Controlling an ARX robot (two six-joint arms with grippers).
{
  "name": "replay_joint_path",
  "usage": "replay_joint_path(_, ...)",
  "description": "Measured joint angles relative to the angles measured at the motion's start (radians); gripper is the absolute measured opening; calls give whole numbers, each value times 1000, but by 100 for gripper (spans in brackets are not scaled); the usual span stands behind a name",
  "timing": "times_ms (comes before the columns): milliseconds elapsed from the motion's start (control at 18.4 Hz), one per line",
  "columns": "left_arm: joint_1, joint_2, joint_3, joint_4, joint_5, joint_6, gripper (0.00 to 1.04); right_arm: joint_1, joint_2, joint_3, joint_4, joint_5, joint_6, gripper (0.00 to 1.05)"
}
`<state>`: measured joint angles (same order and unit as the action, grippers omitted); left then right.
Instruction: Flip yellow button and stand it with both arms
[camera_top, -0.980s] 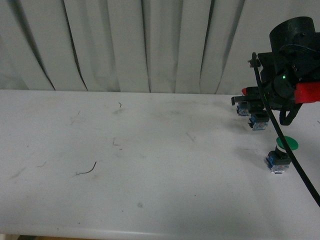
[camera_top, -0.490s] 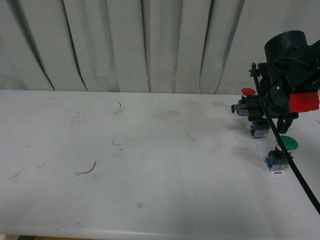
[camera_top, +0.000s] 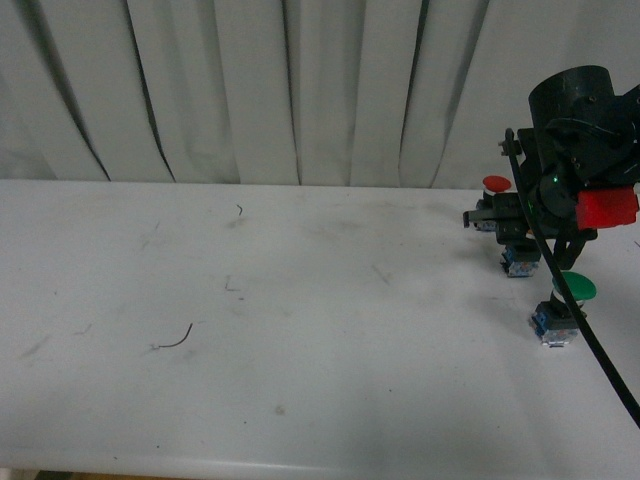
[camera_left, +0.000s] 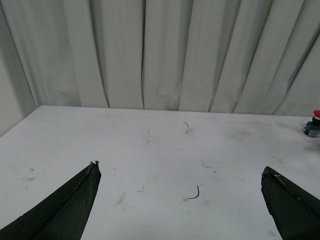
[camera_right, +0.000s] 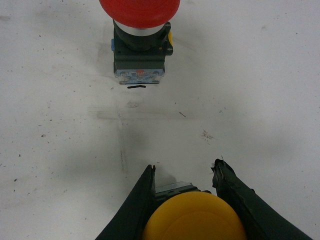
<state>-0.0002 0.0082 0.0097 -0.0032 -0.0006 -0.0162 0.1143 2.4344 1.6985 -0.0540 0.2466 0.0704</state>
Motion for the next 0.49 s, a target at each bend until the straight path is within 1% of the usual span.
replay_joint_path(163,0,0,0,0,0,0,98,-6,0,-3,3,0,0,34)
replay_joint_path(218,0,0,0,0,0,0,98,-9,0,-4,2,0,0,38)
replay_joint_path(272,0,0,0,0,0,0,98,-10,0,-4,2,-2,0,46)
replay_joint_path(381,0,0,0,0,0,0,98,-11,0,-4,6,-4,0,64)
replay_joint_path(490,0,0,0,0,0,0,98,-11,0,-4,10,-8,4,88)
